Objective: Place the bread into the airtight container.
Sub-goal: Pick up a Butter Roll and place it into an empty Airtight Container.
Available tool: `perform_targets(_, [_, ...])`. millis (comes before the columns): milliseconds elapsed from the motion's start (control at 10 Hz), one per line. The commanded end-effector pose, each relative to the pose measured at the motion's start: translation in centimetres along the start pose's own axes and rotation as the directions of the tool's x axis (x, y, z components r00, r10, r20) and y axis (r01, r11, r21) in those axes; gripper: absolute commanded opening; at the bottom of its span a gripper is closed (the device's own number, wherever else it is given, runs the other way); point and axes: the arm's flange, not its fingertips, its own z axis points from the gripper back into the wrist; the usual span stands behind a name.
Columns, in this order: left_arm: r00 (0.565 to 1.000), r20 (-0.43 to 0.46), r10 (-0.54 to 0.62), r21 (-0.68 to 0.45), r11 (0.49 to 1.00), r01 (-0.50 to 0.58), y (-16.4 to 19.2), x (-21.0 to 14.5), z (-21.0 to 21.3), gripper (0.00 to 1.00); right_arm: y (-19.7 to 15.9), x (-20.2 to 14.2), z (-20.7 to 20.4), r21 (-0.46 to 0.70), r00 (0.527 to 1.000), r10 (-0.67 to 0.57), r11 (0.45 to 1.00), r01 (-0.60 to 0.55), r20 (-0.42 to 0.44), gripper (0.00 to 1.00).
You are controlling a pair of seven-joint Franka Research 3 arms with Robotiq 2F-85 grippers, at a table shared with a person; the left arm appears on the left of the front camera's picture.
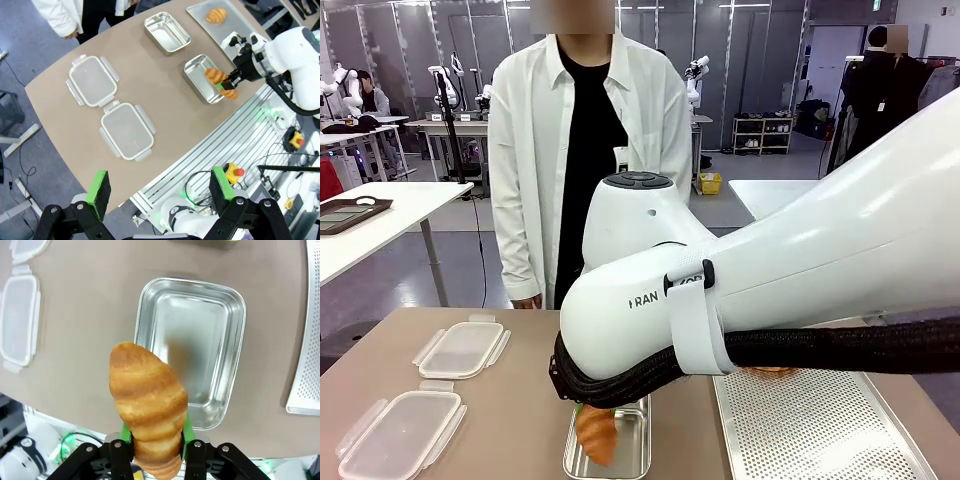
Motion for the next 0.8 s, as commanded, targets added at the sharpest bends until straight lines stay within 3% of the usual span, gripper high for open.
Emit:
perform_targets(0, [1.0, -0.004, -0.022, -0.001, 1.0, 0.022, -0.01, -0.08, 0.09, 1.0, 0.64, -0.25, -0.9, -0.021, 0.997, -0.051, 0.998, 0.053, 0.056, 0.43])
perform_targets(100, [1.0, -0.004, -0.022, -0.001, 1.0, 0.022, -0.01, -0.08, 0.09, 1.0, 0.64, -0.28, -0.82, -0.066, 0.997, -0.057, 0.996, 0.06, 0.053, 0.43])
perform_targets(700, [1.0, -0.004, -0.022, -0.001, 1.0, 0.022, -0.01, -0.08, 0.09, 1.0, 0.47, -0.26, -0.74, -0.087, 0.999, -0.015, 0.996, 0.019, 0.041, 0.43])
